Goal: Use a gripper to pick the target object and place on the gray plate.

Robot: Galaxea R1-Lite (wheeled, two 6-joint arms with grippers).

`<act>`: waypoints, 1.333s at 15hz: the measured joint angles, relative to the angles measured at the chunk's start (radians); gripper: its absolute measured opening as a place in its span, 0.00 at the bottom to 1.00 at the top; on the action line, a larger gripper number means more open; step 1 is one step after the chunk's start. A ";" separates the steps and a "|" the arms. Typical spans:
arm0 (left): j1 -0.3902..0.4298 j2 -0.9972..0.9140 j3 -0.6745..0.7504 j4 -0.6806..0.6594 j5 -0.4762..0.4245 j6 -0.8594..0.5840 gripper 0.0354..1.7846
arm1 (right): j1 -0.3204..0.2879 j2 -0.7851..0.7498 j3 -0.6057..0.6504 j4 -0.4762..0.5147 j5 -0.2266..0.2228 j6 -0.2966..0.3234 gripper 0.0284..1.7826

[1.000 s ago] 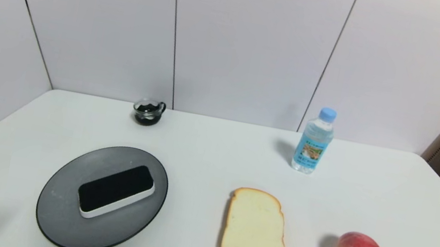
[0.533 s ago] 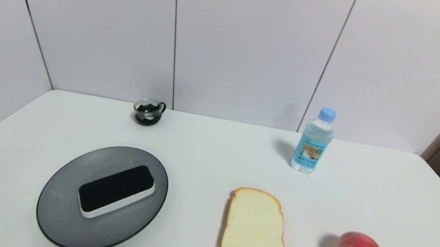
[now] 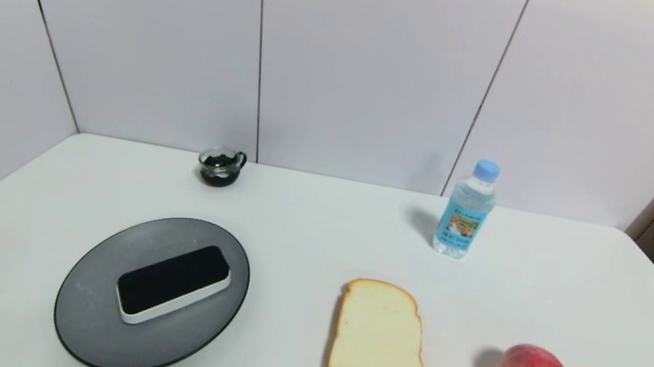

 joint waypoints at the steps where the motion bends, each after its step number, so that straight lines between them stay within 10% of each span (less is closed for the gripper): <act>1: 0.000 -0.004 0.000 0.000 0.001 -0.001 0.94 | 0.000 0.000 0.000 0.000 0.000 0.000 0.96; 20: 0.000 -0.010 0.000 0.000 0.002 -0.002 0.94 | 0.000 0.000 0.000 0.008 -0.001 -0.003 0.96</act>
